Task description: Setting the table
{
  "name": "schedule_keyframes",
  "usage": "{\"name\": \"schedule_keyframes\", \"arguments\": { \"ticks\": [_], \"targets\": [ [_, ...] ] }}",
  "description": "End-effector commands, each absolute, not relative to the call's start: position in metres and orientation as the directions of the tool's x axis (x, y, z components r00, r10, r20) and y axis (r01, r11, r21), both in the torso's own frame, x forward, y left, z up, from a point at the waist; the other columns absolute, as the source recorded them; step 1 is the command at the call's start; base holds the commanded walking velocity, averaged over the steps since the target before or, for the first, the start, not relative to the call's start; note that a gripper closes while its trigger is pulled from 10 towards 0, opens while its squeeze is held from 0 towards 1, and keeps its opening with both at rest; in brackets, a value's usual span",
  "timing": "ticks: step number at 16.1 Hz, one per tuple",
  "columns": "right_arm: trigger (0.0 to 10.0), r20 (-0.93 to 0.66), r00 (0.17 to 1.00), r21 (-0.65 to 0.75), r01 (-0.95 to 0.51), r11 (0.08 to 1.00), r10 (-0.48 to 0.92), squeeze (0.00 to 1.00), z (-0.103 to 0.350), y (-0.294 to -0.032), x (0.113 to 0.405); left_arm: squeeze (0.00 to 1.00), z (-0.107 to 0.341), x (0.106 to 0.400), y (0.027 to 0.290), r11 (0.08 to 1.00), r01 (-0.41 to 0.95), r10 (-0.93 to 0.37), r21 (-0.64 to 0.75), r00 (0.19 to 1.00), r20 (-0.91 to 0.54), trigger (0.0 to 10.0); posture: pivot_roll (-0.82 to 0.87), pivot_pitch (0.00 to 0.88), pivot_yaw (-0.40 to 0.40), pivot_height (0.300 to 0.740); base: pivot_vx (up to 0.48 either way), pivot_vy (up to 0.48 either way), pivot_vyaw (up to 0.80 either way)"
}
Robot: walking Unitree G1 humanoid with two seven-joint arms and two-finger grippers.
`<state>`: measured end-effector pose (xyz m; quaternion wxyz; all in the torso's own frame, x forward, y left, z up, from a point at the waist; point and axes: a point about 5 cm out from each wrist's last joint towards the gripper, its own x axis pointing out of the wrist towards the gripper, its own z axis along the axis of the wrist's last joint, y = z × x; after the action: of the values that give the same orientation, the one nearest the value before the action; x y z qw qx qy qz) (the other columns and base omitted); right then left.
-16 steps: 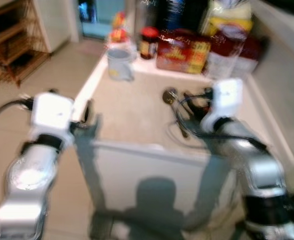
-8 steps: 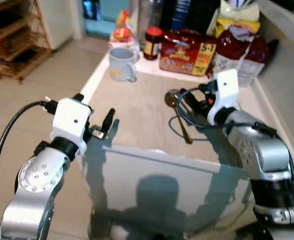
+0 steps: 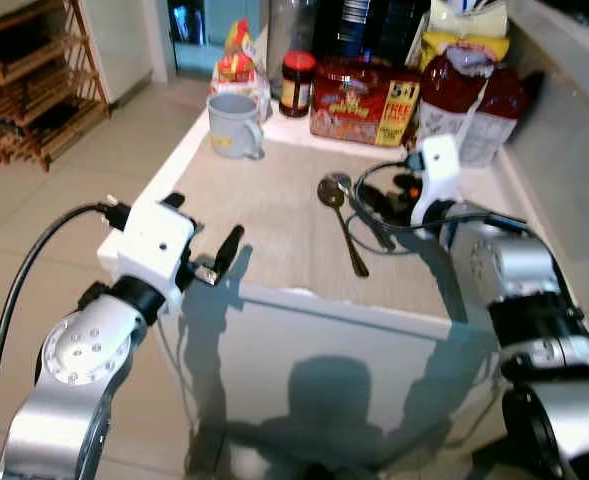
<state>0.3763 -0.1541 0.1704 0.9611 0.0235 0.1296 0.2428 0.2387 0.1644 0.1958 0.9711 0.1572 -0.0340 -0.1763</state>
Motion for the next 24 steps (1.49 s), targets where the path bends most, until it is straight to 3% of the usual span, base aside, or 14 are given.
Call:
{"name": "schedule_keyframes", "arguments": {
  "ticks": [1, 5, 6, 7, 8, 24],
  "targets": [
    [10.0, -0.200, 0.848, 0.124, -0.475, 0.871, 0.490, 0.00, 0.180, -0.157, 0.381, 0.00, 0.195, 0.238, 0.162, 0.879, 0.353, -0.373, 0.321, 0.928, 0.000, 10.0, 0.12, 0.007, -0.080, 0.740, 0.000, 0.000, 0.00],
    [10.0, -0.234, 0.820, 0.090, -0.517, 0.851, 0.523, 0.00, 0.175, -0.156, 0.389, 0.00, 0.192, 0.234, 0.157, 0.858, 0.416, -0.428, 0.301, 0.903, -0.029, 10.0, 0.12, 0.000, -0.086, 0.740, 0.000, 0.000, 0.00],
    [6.8, -0.292, 0.807, 0.055, -0.521, 0.852, 0.513, 0.00, 0.171, -0.155, 0.391, 0.00, 0.188, 0.229, 0.153, 0.826, 0.485, -0.485, 0.288, 0.871, -0.076, 10.0, 0.12, 0.000, -0.088, 0.740, 0.000, 0.000, 0.00],
    [2.7, -0.316, 0.801, 0.046, -0.522, 0.852, 0.508, 0.00, 0.170, -0.156, 0.392, 0.00, 0.188, 0.226, 0.151, 0.805, 0.527, -0.523, 0.274, 0.847, -0.093, 10.0, 0.12, 0.000, -0.090, 0.740, 0.000, 0.000, 0.00],
    [0.0, -0.345, 0.796, 0.059, -0.510, 0.858, 0.497, 0.00, 0.168, -0.158, 0.392, 0.00, 0.188, 0.221, 0.149, 0.780, 0.571, -0.565, 0.256, 0.818, -0.106, 10.0, 0.12, 0.000, -0.090, 0.740, 0.000, 0.000, 0.00],
    [0.0, -0.425, 0.775, 0.127, -0.462, 0.878, 0.469, 0.00, 0.158, -0.171, 0.393, 0.00, 0.190, 0.221, 0.147, 0.747, 0.620, -0.610, 0.240, 0.783, -0.123, 10.0, 0.12, 0.000, -0.083, 0.740, 0.000, 0.000, 0.00]
  ]
}}
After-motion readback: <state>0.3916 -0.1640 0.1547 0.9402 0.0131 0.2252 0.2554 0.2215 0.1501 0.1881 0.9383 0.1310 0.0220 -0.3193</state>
